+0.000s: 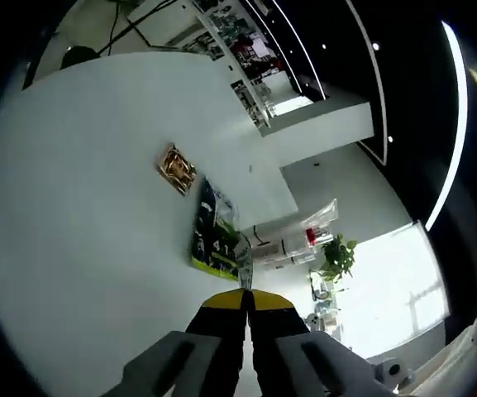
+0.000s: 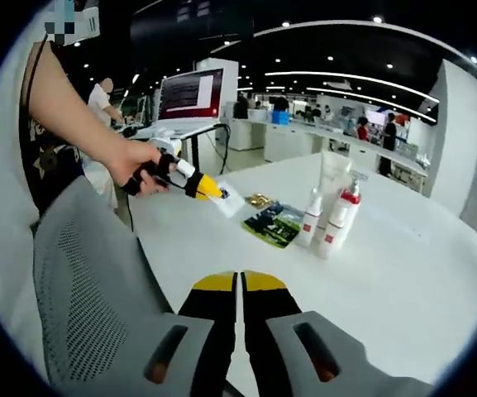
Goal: Arrange the skincare products in the storage area until every visible bottle or jar stands upright without overlapping.
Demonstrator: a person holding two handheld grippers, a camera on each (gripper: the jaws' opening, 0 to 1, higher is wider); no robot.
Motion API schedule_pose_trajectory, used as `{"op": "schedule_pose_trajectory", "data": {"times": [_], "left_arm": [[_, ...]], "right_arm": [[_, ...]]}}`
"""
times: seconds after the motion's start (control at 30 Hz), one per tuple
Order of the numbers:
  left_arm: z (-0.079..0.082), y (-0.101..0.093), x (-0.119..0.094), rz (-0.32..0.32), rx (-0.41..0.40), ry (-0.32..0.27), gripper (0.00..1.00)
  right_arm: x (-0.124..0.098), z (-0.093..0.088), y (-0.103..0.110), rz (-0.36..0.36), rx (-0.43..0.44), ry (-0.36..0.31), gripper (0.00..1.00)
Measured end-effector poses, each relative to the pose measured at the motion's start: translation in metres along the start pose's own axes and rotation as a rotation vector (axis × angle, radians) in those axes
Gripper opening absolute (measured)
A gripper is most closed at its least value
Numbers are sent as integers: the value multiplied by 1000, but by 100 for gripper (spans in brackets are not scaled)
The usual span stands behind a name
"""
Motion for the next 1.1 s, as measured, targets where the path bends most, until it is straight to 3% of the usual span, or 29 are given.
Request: {"op": "schedule_pose_trajectory", "data": {"times": [0.23, 0.33, 0.6, 0.67, 0.83, 0.97, 1.1], "left_arm": [[28, 8, 16, 25, -13, 37, 1], [36, 12, 23, 65, 9, 63, 1], [42, 9, 34, 129, 74, 166, 1], [51, 15, 35, 149, 87, 188, 1], [55, 20, 39, 228, 143, 291, 2], [70, 28, 43, 284, 150, 306, 4], [69, 26, 46, 329, 157, 312, 5]], "right_arm": [[2, -2, -3, -7, 28, 19, 1], [3, -2, -3, -2, 29, 24, 1], [5, -5, -3, -15, 24, 56, 1], [6, -6, -5, -18, 37, 61, 1], [6, -5, -3, -6, 37, 65, 1], [6, -6, -4, -9, 44, 67, 1], [6, -6, -4, -11, 46, 67, 1]]}}
Point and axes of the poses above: the point that each gripper's makers call its tool centre point, and the gripper's own axes: x roughly forward along the fingers, y roughly to its left, z roughly out of its top, the point moved 10 cm from there along -x, roughly backward along the fingers, and after that the axes turned 6 degrees about z, right-handed, at the moved point
